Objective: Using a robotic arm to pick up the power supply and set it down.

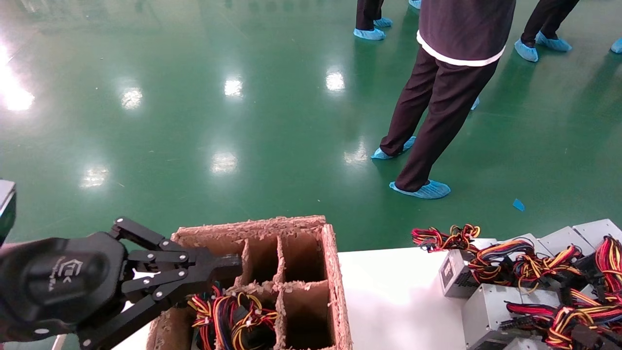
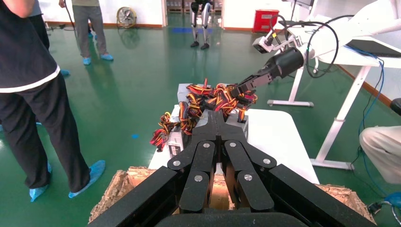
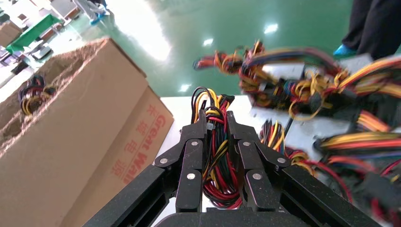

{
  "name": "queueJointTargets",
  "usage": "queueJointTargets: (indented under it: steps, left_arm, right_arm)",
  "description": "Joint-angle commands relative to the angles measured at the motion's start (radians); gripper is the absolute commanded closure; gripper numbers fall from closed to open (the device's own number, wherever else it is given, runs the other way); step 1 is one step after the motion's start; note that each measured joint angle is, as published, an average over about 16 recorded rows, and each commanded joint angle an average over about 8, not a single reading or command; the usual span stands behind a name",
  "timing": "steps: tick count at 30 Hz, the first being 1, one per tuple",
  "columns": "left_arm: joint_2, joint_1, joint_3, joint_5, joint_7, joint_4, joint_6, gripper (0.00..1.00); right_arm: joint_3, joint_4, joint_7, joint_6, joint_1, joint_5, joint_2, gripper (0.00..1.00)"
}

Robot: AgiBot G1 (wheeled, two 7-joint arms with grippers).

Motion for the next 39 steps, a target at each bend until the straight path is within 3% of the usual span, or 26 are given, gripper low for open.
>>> queueJointTargets:
  steps: [1,5,13,26,39]
  left_arm:
    - [0.0,0.0,0.0,0.0,0.0,0.0,0.0,1.0]
    - [0.0,0.0,0.0,0.0,0.0,0.0,0.0,1.0]
    - [0.0,0.0,0.0,0.0,0.0,0.0,0.0,1.0]
    - [0.0,0.0,0.0,0.0,0.0,0.0,0.0,1.0]
    - [0.0,0.0,0.0,0.0,0.0,0.0,0.0,1.0]
  right_arm:
    - [-0.009,-0.003,0.0,0.001,0.009,-0.007,-0.003,1.0]
    - [-0.034,-0.018,0.002,-0.003,0.026,-0.026,-0.016,0.97]
    - [-0.057,-0.045,0.003,-0.033,0.06,-0.042,-0.019,0.01]
    - [-0.048,-0.066,-0.025,-0.083,0.074,-0.038,-0.001,0.0]
    - [-0.012,-0.007,-0.11,-0.199,0.097,0.003,-0.007,0.0]
